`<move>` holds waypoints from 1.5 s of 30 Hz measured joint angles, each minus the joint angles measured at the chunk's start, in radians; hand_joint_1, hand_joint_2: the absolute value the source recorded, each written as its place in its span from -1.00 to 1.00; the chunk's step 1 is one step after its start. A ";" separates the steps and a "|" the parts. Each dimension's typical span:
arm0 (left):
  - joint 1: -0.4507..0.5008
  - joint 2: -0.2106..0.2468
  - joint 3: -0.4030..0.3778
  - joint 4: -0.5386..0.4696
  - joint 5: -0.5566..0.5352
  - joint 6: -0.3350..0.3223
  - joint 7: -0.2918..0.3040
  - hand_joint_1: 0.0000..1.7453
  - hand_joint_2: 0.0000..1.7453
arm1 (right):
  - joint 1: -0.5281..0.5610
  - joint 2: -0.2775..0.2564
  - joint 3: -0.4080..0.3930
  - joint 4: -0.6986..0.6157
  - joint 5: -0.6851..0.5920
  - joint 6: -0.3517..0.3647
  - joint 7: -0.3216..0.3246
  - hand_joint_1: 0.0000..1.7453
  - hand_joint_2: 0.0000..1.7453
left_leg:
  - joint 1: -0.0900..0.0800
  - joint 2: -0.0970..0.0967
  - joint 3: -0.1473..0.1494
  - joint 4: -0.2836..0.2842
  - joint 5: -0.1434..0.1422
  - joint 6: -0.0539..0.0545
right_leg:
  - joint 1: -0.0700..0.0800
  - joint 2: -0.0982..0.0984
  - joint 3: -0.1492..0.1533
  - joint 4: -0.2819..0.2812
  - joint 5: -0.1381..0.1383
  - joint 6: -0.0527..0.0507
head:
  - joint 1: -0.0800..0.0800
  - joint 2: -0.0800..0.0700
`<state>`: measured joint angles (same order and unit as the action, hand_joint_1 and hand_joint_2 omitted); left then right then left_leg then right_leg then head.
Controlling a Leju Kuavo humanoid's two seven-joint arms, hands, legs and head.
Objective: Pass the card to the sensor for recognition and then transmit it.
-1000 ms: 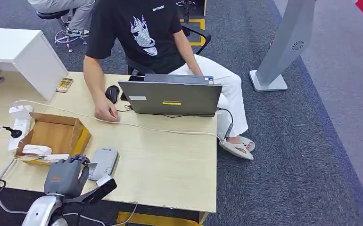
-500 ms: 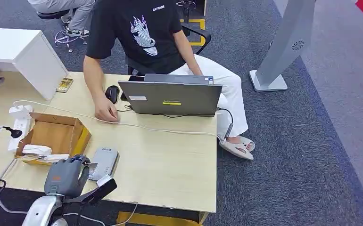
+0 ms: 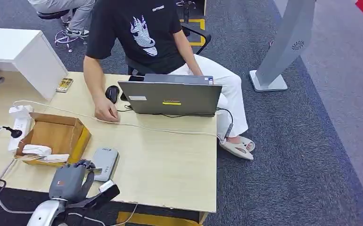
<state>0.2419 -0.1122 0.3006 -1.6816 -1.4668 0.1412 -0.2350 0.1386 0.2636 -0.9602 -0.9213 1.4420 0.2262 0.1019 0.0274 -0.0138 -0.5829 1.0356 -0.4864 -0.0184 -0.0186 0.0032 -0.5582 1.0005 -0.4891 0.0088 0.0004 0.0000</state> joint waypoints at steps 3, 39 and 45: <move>0.001 0.000 0.000 0.010 0.001 0.004 0.000 1.00 1.00 | 0.000 0.000 0.000 0.002 0.000 0.000 0.000 -1.00 1.00 | 0.000 0.000 0.000 0.000 0.000 0.000 | 0.000 0.000 0.000 0.000 0.000 0.000 | 0.000 0.000; -0.006 -0.015 0.008 0.089 -0.027 0.182 -0.071 1.00 1.00 | 0.000 0.000 0.000 0.008 -0.001 -0.013 0.003 -1.00 1.00 | 0.000 0.000 0.000 0.000 0.000 0.000 | 0.000 -0.001 0.001 0.000 0.000 0.000 | 0.000 0.000; 0.002 0.181 -0.139 0.128 -0.102 0.347 0.444 1.00 1.00 | -0.001 0.000 0.000 0.018 0.021 -0.032 -0.008 -1.00 1.00 | 0.001 0.000 0.001 -0.001 0.001 0.000 | 0.001 0.000 -0.002 0.000 0.000 0.000 | 0.000 0.000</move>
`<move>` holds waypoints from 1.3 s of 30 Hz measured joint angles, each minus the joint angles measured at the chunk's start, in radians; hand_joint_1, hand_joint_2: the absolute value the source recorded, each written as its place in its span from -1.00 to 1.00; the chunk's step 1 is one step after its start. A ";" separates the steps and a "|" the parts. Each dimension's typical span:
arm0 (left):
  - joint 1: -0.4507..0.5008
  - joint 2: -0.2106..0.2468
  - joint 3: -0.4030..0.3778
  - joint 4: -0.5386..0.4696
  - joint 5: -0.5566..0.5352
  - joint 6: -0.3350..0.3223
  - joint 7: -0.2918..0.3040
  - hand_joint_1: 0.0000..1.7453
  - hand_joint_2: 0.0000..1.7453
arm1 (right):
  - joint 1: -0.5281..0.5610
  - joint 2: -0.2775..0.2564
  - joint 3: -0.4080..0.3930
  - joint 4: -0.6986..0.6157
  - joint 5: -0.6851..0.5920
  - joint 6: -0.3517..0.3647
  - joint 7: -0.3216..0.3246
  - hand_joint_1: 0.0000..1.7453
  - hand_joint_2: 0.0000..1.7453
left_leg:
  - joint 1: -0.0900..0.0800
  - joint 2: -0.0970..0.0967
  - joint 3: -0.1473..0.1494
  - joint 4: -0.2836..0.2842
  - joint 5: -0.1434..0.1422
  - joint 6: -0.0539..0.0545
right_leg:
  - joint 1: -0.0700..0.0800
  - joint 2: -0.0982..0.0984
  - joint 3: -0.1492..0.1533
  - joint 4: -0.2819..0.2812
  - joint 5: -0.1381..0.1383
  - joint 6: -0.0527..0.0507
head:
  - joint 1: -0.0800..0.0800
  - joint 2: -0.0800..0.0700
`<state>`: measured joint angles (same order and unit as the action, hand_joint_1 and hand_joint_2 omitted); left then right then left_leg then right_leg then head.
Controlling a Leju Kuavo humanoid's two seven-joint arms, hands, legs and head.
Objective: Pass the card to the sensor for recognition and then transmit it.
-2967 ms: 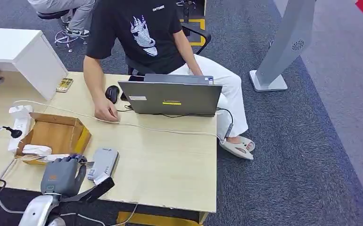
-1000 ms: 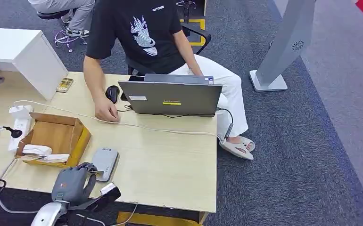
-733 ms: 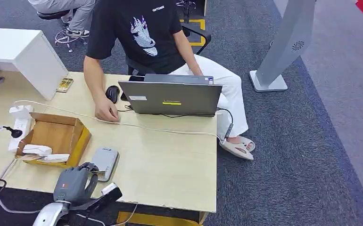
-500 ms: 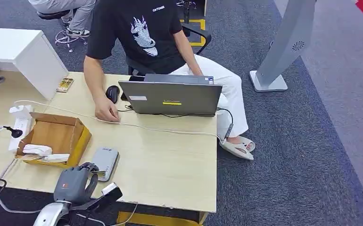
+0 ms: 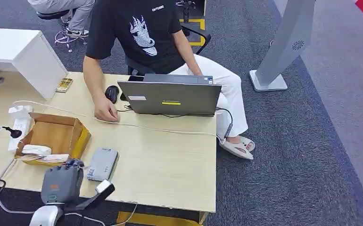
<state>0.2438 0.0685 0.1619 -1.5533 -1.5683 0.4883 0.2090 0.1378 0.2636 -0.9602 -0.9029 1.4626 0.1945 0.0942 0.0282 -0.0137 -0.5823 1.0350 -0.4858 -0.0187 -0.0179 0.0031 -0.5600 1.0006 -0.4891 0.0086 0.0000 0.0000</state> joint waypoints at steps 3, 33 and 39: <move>-0.013 0.125 -0.181 0.027 -0.003 0.022 0.337 1.00 1.00 | -0.001 0.000 0.000 0.004 0.011 -0.005 -0.006 -1.00 1.00 | 0.000 -0.002 0.000 -0.001 0.001 -0.001 | 0.000 -0.003 0.002 0.001 -0.001 -0.001 | -0.002 0.000; -0.091 0.418 -0.584 0.112 -0.003 0.057 0.393 1.00 1.00 | -0.003 0.003 -0.072 0.051 0.107 -0.036 -0.073 -1.00 1.00 | -0.001 -0.003 0.000 -0.001 0.001 -0.001 | -0.001 -0.005 0.004 0.001 -0.001 -0.001 | 0.000 0.000; -0.082 0.419 -0.583 0.094 -0.003 0.093 0.313 1.00 1.00 | -0.002 0.004 -0.090 0.053 0.107 -0.040 -0.073 -1.00 1.00 | -0.001 -0.004 0.000 -0.001 0.001 -0.001 | -0.001 -0.005 0.005 0.001 -0.001 -0.001 | 0.000 0.000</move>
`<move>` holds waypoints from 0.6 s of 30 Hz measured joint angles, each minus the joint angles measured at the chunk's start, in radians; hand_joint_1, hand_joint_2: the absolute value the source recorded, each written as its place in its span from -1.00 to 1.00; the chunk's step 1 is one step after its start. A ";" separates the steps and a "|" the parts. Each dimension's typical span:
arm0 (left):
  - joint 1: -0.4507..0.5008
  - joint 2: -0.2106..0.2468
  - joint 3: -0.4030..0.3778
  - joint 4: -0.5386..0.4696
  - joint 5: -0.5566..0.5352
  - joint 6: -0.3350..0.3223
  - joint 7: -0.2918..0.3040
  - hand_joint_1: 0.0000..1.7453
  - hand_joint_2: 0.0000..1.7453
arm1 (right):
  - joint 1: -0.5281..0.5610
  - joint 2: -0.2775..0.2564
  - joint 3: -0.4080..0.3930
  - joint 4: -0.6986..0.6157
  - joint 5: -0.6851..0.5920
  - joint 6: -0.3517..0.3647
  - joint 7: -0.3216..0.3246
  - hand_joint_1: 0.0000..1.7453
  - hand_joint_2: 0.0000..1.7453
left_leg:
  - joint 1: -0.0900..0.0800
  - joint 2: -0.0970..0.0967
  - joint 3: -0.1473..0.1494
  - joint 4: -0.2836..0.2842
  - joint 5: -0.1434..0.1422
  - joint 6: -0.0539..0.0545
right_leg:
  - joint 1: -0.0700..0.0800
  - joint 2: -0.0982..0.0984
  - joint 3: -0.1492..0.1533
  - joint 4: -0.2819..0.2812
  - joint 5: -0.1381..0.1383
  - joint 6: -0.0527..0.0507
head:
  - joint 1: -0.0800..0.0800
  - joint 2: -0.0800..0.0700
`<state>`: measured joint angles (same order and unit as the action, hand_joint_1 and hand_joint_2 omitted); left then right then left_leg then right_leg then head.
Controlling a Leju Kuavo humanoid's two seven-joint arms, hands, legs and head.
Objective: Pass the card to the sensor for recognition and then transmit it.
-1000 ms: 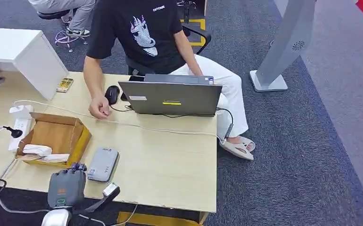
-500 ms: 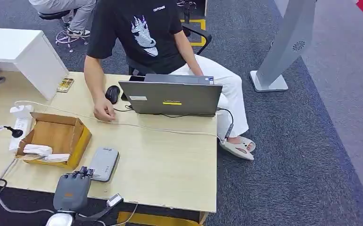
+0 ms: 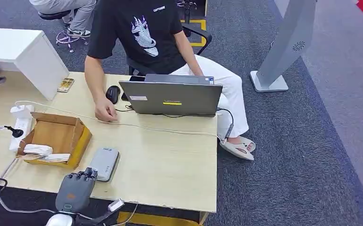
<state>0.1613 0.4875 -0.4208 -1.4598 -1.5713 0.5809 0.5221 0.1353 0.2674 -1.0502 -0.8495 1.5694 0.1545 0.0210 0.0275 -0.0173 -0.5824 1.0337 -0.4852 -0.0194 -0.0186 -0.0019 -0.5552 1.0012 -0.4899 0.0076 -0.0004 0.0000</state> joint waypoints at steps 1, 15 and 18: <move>0.013 -0.002 0.008 -0.017 0.000 0.014 -0.051 1.00 1.00 | 0.000 0.000 -0.001 0.001 0.000 0.000 0.000 -1.00 1.00 | 0.000 0.000 0.000 0.000 0.000 0.000 | 0.000 0.000 0.000 0.000 0.000 0.000 | 0.000 0.000; 0.107 -0.522 0.568 -0.359 0.013 0.088 -0.786 1.00 1.00 | -0.001 0.002 -0.003 0.007 0.000 0.005 0.009 -1.00 1.00 | -0.005 -0.004 -0.001 0.000 0.001 0.004 | -0.004 -0.004 0.000 0.000 0.000 0.002 | 0.005 0.000; 0.111 -0.547 0.591 -0.372 0.013 0.088 -0.786 1.00 1.00 | -0.001 0.002 -0.003 0.007 0.000 0.005 0.009 -1.00 1.00 | -0.005 -0.004 -0.001 0.000 0.001 0.004 | -0.004 -0.004 0.000 0.000 0.000 0.002 | 0.005 0.000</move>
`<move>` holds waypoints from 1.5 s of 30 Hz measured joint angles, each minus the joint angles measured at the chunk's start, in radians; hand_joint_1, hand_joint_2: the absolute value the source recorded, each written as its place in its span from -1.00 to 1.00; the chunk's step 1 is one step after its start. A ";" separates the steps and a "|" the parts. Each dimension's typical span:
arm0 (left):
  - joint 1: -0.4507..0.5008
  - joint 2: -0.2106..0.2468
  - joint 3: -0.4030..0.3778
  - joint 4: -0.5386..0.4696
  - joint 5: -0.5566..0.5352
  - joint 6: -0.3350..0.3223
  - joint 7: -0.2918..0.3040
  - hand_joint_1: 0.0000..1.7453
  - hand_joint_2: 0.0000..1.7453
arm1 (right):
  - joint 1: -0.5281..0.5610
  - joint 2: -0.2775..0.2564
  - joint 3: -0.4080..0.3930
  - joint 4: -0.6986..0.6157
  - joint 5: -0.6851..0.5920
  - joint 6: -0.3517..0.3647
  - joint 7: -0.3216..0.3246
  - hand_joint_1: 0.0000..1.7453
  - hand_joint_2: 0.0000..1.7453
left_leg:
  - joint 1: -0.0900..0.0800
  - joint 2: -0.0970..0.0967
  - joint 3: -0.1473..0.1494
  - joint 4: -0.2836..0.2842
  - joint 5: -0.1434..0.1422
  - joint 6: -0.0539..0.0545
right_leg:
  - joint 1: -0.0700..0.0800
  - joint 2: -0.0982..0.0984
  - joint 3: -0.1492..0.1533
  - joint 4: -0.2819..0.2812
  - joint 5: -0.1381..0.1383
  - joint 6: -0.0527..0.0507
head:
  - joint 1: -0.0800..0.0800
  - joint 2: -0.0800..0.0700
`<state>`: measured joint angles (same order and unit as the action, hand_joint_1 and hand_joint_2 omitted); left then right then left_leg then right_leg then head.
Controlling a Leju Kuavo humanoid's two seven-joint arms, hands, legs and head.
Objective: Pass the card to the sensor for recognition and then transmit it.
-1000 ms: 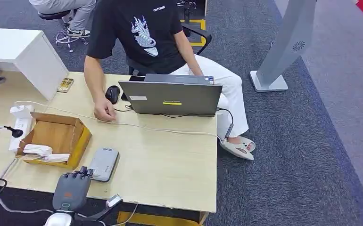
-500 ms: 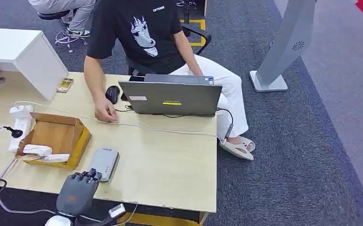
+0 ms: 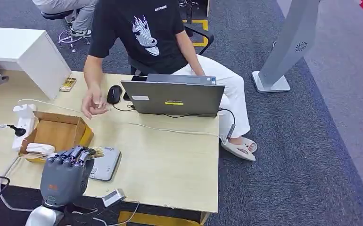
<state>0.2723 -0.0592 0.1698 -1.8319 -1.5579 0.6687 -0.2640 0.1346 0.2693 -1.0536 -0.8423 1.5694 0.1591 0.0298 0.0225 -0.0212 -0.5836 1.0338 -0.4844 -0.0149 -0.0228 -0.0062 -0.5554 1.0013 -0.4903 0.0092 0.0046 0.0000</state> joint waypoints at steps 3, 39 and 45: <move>0.003 -0.014 0.013 -0.008 0.000 0.000 0.000 1.00 1.00 | 0.000 0.000 0.000 0.000 0.000 0.000 0.000 -1.00 1.00 | 0.000 0.000 0.000 0.000 0.000 0.000 | 0.000 0.000 0.000 0.000 0.000 0.000 | 0.000 0.000; -0.388 0.325 0.156 0.072 -0.012 -0.301 0.454 -1.00 1.00 | -0.111 -0.039 0.012 0.152 0.000 -0.061 -0.011 -1.00 1.00 | 0.001 0.005 0.000 0.000 0.007 -0.004 | 0.000 0.007 -0.005 0.002 0.005 -0.002 | 0.000 0.000; -0.388 0.315 0.167 0.073 -0.012 -0.300 0.405 -1.00 1.00 | -0.118 -0.040 0.012 0.167 0.000 -0.069 -0.012 -1.00 1.00 | 0.001 0.004 -0.002 0.000 0.006 -0.003 | 0.000 0.007 -0.008 0.001 0.005 -0.002 | 0.000 0.000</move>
<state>-0.1159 0.2560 0.3364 -1.7590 -1.5698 0.3685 0.1408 0.0161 0.2289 -1.0418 -0.6752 1.5694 0.0900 0.0179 0.0234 -0.0167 -0.5858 1.0334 -0.4783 -0.0183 -0.0223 0.0006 -0.5630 1.0027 -0.4851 0.0075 0.0046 0.0000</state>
